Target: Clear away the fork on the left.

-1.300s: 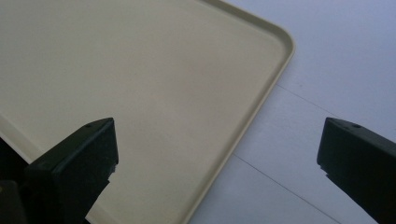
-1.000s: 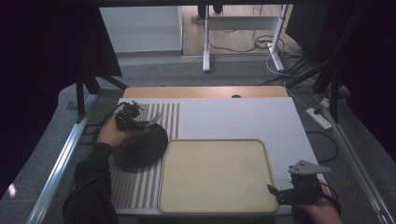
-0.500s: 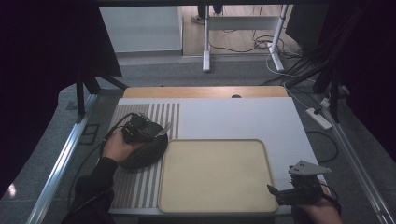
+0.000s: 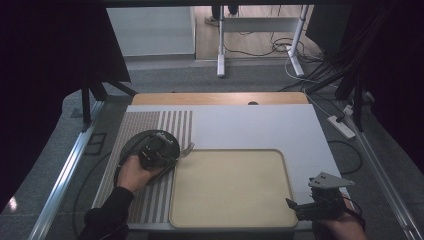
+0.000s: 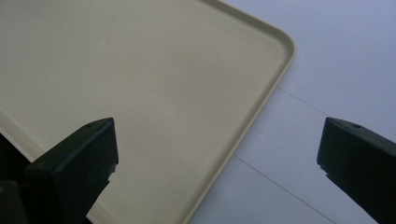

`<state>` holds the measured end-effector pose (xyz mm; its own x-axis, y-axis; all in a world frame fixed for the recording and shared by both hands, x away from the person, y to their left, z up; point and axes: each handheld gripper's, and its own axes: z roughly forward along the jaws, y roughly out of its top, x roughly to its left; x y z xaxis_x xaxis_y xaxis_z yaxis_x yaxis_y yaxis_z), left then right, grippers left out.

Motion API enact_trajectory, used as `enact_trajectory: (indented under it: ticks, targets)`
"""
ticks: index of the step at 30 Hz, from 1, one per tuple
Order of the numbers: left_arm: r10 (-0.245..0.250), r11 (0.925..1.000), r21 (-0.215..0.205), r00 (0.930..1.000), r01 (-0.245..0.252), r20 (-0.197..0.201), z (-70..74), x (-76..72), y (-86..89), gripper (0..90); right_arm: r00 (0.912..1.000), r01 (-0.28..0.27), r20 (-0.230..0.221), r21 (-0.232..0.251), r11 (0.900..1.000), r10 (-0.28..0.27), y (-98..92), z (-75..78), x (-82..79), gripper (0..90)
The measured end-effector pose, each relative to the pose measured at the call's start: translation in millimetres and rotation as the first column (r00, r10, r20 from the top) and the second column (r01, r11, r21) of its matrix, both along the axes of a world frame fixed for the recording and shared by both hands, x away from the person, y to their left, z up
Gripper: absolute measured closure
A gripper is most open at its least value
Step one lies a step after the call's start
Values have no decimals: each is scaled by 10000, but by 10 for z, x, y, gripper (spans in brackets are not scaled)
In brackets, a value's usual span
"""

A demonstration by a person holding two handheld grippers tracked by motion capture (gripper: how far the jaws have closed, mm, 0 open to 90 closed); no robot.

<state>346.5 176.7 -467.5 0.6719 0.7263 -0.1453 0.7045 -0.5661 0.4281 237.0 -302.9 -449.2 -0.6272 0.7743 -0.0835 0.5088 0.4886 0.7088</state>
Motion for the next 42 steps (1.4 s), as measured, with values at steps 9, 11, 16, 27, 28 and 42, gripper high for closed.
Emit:
enact_trajectory:
  ticks: [9, 11, 16, 27, 28, 42]
  targets:
    - [82, 9997, -240, 9986, -95, -525, -31, -123, -358, 860, 10000, -63, 17, -10, 10000, 63, 5, -1, 0, 0]
    - [48, 9997, -216, 9984, -60, -561, -37, -156, -477, 860, 10000, -73, 12, -36, 10000, 73, 7, -2, 1, 0]
    - [75, 9998, -200, 9986, -86, -533, -41, -215, -647, 860, 9999, -103, 22, -94, 9999, 104, 10, -1, -1, 0]
    - [692, 9975, 182, 9919, -676, -1061, -285, -254, -848, 859, 9999, -77, 88, -163, 9998, 78, 17, -3, -5, 0]
    - [741, 9972, 219, 9911, -721, -1104, -304, -261, -849, 858, 10000, 59, 67, -39, 10000, -59, 5, -1, 0, 0]
    - [83, 10000, -19, 9961, -85, -876, -334, -316, -991, 888, 9999, 130, 66, -55, 9999, -130, 5, -1, 1, 0]
